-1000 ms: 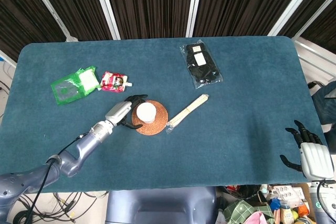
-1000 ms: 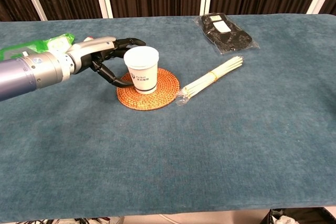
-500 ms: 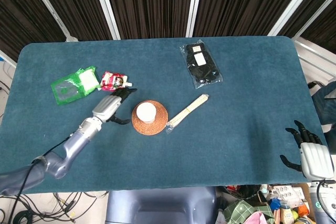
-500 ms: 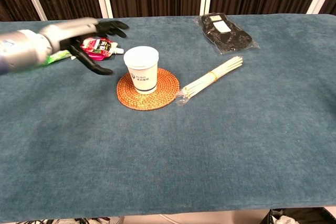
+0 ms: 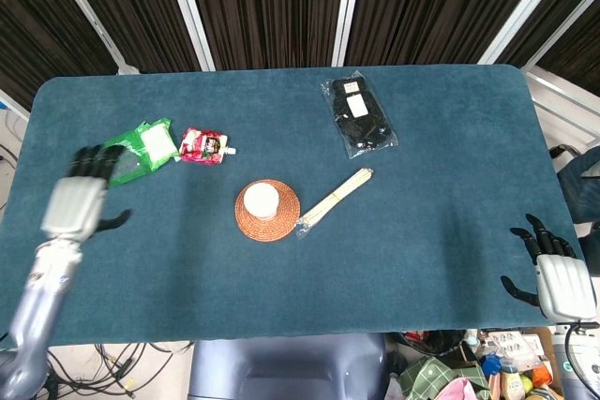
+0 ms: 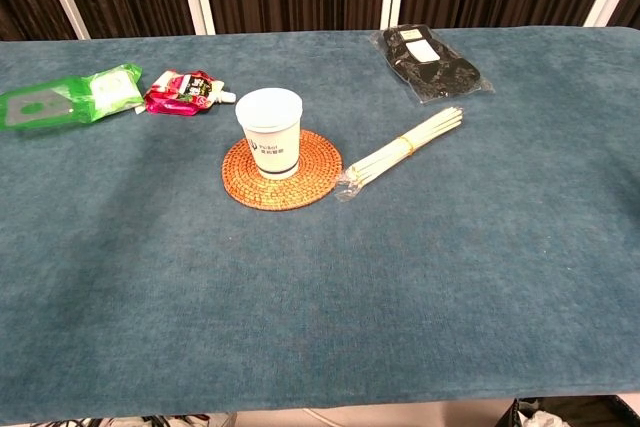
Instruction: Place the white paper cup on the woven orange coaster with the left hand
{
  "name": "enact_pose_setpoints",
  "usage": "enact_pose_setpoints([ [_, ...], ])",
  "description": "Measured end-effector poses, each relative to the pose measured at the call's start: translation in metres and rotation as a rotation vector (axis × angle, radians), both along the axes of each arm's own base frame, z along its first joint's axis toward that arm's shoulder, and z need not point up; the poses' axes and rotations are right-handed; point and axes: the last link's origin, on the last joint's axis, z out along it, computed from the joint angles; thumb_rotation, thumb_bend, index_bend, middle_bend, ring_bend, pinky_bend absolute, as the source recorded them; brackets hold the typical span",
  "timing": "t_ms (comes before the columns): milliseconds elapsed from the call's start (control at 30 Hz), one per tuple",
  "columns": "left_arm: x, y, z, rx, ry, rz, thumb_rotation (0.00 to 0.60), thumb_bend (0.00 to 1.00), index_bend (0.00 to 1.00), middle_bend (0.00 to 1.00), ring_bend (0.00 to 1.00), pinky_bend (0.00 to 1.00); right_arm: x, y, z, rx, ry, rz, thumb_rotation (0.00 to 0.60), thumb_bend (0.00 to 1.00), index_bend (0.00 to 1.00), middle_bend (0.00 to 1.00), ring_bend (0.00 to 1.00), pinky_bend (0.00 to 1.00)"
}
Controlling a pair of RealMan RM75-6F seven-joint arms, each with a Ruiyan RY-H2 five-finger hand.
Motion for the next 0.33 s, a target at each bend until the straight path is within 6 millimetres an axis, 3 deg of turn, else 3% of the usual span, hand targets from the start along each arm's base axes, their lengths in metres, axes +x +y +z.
enact_pose_setpoints([
  [167, -0.037, -0.053, 0.014, 0.04, 0.038, 0.097, 0.6, 0.2, 0.02, 0.07, 0.0, 0.0, 0.0, 0.001, 0.0, -0.001, 0.002, 0.003, 0.6, 0.13, 0.22, 0.05, 0.17, 0.19],
  [333, -0.061, -0.076, 0.018, 0.058, -0.021, 0.124, 0.6, 0.2, 0.0, 0.05, 0.0, 0.0, 0.0, 0.001, 0.0, -0.002, 0.0, 0.003, 0.6, 0.13, 0.22, 0.05, 0.17, 0.19],
])
